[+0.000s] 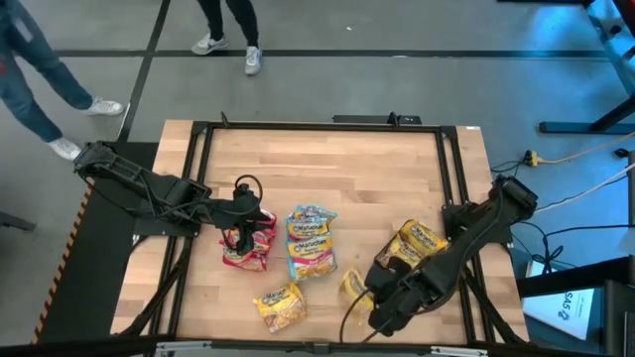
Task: Sort Maruchan noodles
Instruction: Put the yellow noodle pack into the black bin
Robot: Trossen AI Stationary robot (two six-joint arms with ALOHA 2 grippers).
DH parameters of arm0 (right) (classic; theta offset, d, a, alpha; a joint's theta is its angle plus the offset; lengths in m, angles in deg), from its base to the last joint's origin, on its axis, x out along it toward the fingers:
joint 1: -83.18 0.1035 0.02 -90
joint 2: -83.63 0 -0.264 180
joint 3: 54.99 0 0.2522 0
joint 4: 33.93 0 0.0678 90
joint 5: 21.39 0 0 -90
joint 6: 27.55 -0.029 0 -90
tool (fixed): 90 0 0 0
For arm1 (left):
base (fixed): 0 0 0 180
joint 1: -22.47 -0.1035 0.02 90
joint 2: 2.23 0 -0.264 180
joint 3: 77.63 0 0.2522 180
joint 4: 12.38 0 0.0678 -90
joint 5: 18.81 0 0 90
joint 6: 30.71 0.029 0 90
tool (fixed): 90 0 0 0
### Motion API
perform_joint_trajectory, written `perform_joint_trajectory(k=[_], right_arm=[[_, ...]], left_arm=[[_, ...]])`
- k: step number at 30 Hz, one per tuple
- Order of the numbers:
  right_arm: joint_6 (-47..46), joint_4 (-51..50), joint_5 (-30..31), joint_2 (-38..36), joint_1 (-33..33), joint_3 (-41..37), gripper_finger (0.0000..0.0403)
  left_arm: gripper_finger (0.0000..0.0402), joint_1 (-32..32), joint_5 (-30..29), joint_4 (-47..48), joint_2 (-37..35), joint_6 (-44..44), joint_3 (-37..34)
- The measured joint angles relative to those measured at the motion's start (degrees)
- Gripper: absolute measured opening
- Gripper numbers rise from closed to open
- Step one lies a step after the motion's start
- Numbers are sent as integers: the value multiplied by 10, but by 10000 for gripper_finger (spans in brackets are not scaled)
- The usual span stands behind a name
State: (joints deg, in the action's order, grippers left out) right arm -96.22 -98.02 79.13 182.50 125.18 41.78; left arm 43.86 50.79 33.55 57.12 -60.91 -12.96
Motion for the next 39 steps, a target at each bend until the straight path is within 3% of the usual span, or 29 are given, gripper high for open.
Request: perform_joint_trajectory(k=[5,12,18,30,39], right_arm=[[-1,-168,63,-1,0,111,1],[-87,-396,81,-2,0,202,0],[-111,-396,92,-21,22,185,0],[-269,-397,82,-21,79,93,0],[-283,-397,120,-37,79,88,0]], left_arm=[[80,0,0,0,0,0,0],[80,0,0,0,0,0,0],[80,0,1,6,0,-1,0],[80,0,1,8,0,-2,0],[80,0,1,8,0,-8,0]])
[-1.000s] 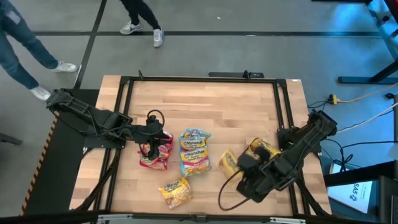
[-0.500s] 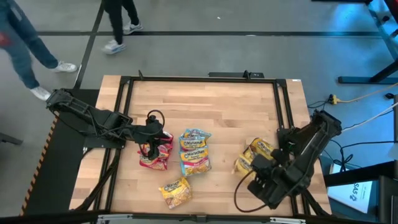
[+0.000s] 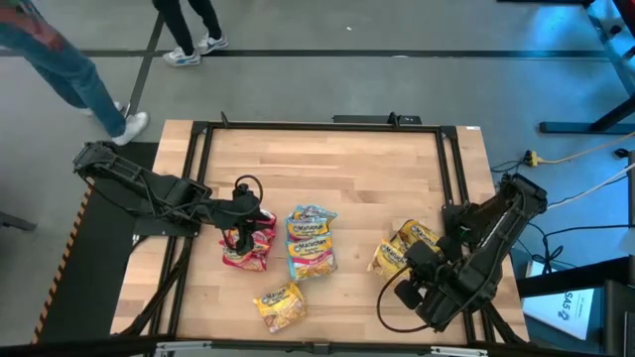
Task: Sort Maruchan noodles
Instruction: Put the yellow noodle pack into the black bin
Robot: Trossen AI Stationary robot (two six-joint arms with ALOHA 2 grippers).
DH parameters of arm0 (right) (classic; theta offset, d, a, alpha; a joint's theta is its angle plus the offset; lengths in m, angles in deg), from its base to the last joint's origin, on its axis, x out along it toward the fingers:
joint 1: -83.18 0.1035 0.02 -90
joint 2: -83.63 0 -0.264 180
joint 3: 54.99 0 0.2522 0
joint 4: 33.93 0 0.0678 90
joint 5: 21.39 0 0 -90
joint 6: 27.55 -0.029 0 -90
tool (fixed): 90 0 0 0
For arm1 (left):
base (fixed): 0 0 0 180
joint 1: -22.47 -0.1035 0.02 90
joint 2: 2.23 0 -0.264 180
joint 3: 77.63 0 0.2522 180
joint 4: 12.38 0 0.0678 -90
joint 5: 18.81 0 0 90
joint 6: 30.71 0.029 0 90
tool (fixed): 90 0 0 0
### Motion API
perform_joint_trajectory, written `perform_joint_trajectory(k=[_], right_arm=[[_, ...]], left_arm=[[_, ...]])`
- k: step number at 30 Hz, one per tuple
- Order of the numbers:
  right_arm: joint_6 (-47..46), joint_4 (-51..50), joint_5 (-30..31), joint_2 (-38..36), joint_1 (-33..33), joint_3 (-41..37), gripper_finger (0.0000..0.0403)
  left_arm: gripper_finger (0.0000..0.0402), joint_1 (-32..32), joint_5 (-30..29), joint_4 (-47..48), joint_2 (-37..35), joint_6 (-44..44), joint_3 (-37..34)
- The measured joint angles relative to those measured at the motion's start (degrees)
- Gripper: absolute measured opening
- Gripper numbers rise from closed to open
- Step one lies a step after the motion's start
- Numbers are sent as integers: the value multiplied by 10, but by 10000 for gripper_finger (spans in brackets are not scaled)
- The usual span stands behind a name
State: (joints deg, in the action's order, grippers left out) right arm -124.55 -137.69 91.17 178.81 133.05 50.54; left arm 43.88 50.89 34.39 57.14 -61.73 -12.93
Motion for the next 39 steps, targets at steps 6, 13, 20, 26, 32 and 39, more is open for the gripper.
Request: perform_joint_trajectory(k=[6,13,20,26,32,39], right_arm=[[2,0,-27,-5,0,0,0],[11,1,-80,-22,-8,-9,0],[-51,-2,-136,-42,-8,-100,0],[-48,0,-116,-42,-16,-111,0],[-28,0,-39,-44,-16,-68,0],[-24,0,-56,-45,-16,-86,0]], left_arm=[[80,0,0,0,0,-1,0],[80,0,0,0,0,1,0],[80,0,1,0,0,0,0],[80,0,1,0,0,1,0],[80,0,0,0,0,1,0],[80,0,0,0,0,-3,0]])
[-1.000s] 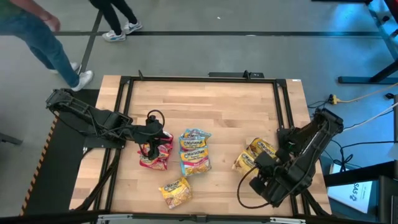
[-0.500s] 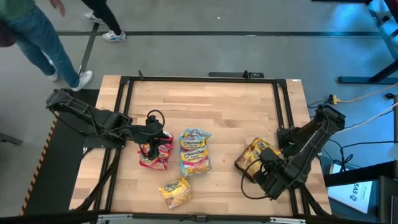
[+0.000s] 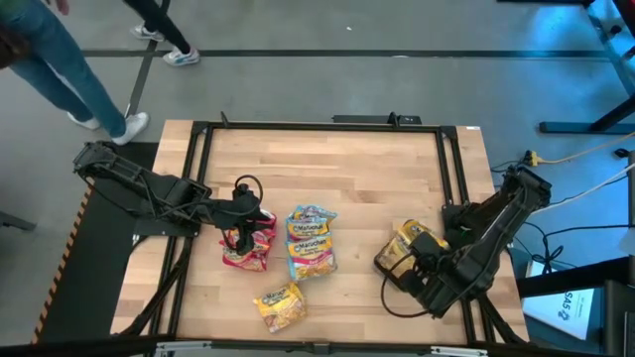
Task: Sort Maruchan noodles
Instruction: Put the yellow noodle pack into the black bin, then adjust the black bin
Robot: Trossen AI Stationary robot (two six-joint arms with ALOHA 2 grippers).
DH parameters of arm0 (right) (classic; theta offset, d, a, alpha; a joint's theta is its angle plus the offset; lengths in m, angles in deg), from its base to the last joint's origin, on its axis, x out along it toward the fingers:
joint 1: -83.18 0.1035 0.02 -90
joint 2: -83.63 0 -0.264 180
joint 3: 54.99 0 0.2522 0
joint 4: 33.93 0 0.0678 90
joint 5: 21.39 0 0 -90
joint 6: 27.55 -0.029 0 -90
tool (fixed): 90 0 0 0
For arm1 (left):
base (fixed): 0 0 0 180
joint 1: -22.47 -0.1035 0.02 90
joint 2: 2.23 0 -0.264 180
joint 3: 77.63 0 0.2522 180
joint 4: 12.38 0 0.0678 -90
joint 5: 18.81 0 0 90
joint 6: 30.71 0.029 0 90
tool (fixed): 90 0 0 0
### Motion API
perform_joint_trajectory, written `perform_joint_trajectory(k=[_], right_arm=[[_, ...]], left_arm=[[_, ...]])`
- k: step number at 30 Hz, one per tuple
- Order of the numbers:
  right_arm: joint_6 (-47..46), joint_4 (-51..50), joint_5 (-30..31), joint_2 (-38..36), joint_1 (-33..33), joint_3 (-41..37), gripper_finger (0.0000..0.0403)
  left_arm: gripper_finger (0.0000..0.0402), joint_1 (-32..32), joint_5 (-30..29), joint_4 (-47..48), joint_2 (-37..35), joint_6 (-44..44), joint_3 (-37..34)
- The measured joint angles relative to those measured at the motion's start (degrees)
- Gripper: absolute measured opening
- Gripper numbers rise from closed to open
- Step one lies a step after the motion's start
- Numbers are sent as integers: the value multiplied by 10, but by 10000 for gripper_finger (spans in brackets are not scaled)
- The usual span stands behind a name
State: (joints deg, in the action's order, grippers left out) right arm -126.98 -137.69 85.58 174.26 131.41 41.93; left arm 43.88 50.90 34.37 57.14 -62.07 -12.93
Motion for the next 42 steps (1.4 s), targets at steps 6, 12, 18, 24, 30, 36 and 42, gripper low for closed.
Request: perform_joint_trajectory(k=[6,12,18,24,30,36,42], right_arm=[[-7,12,-1,0,0,-25,0],[-15,32,-49,0,0,-66,0],[-11,83,-75,1,1,-109,0],[26,53,-107,1,0,-115,42],[32,27,-143,1,0,-111,136],[39,24,-139,1,-6,-45,185],[43,97,-28,1,-8,-1,173]], left_arm=[[80,0,0,0,0,0,0],[80,0,0,0,0,-1,0],[80,0,0,0,0,-1,0],[80,0,0,0,0,-1,0],[80,0,0,0,0,-1,0],[80,0,-2,0,0,-1,0],[80,0,-2,0,0,-1,0]])
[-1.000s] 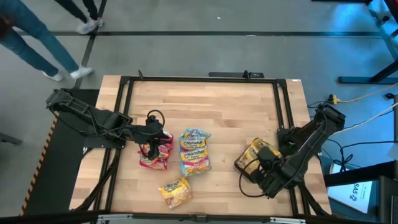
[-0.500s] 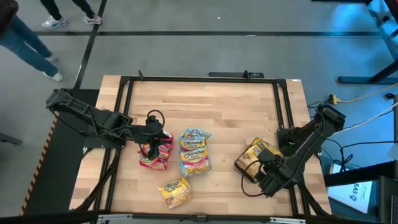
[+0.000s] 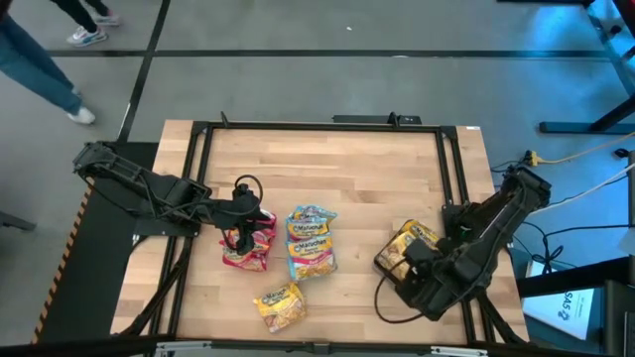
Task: Sort Maruchan noodles
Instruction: Adjust the black bin
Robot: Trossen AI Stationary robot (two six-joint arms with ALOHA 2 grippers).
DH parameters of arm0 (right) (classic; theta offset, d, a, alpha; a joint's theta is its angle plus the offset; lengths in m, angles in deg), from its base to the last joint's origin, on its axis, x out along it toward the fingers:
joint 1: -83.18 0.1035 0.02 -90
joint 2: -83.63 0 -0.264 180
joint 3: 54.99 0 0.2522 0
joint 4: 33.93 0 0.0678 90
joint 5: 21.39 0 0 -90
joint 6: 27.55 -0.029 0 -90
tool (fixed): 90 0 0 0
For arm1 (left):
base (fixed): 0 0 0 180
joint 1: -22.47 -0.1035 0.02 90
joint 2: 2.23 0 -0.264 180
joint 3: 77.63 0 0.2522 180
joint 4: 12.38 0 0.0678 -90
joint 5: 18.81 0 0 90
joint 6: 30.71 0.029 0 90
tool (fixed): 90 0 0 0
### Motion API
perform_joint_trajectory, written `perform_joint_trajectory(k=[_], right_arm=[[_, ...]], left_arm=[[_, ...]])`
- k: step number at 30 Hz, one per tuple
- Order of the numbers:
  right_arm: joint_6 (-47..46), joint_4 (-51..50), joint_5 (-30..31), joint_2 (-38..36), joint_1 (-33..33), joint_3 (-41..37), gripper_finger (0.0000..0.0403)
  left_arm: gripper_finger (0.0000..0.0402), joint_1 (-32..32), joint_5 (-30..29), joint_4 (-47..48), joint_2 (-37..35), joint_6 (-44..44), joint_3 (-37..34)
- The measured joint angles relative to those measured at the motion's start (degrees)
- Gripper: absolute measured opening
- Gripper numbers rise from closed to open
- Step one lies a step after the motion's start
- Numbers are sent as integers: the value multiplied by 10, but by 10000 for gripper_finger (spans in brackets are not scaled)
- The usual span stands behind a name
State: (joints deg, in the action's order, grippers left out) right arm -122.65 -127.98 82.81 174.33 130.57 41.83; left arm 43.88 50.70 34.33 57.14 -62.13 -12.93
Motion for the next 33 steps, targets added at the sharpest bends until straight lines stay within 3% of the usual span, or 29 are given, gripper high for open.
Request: perform_joint_trajectory(k=[5,10,14,22,33], right_arm=[[18,50,18,12,-27,-14,130],[91,153,-25,39,-51,-41,109],[133,150,-62,68,-71,-48,131],[161,176,-60,83,-84,-48,187],[170,190,-40,109,-86,-49,191]], left_arm=[[80,0,-3,0,0,0,0],[80,0,-3,0,0,0,0],[80,0,-3,-1,0,0,0],[80,0,-3,-5,0,-8,0],[80,0,-2,-5,0,-12,0]])
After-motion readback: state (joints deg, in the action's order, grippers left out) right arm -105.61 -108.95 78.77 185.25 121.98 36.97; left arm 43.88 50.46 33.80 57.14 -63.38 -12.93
